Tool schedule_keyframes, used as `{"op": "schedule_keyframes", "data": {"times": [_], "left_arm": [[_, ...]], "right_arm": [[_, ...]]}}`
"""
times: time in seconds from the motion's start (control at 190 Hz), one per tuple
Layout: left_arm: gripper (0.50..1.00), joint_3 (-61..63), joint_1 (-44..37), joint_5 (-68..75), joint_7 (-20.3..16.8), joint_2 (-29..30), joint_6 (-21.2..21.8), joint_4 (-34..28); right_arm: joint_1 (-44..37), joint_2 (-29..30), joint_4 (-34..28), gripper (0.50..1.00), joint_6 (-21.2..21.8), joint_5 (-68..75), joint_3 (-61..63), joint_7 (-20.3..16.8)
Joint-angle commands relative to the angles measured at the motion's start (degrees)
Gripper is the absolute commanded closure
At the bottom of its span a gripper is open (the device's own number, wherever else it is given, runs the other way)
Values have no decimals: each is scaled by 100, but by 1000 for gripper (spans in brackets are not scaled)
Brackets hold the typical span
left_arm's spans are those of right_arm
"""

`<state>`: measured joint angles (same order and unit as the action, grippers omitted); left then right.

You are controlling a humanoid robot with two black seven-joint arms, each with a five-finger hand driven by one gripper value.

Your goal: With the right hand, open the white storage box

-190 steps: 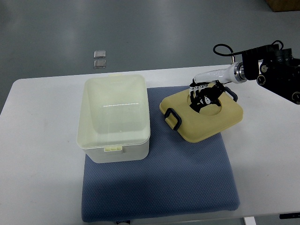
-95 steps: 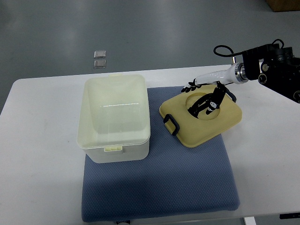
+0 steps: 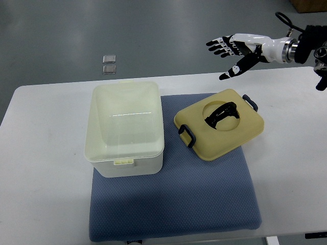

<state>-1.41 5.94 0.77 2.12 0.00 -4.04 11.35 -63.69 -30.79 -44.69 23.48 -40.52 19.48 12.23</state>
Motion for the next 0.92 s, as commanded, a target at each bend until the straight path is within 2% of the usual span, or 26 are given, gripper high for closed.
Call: {"op": "schedule_keyframes", "data": {"times": [0.0,0.047,0.111,0.348,0.563,0.916], "left_arm": [[500,0,4,2,-1,0,0,17],[500,0,-5,2,-1,0,0,17],[500,0,4,2,-1,0,0,17],[500,0,-5,2,-1,0,0,17],[500,-8,4,2,-1,0,0,16],[500,-8,4,-7,-1,0,-61,-10]], "right_arm": [[401,91,39,591,-783,888,302,-28],[664,231,39,589,-1134,1309,504,-37],[981,398,31,589,-1363,1678,750,-28],[1825,802,22,587,-1794,1881,1796,25],[2256,1066,22,585,-1856,1881,2473,25],[2317,1154,13,576,-1777,1881,2508,25]]}}
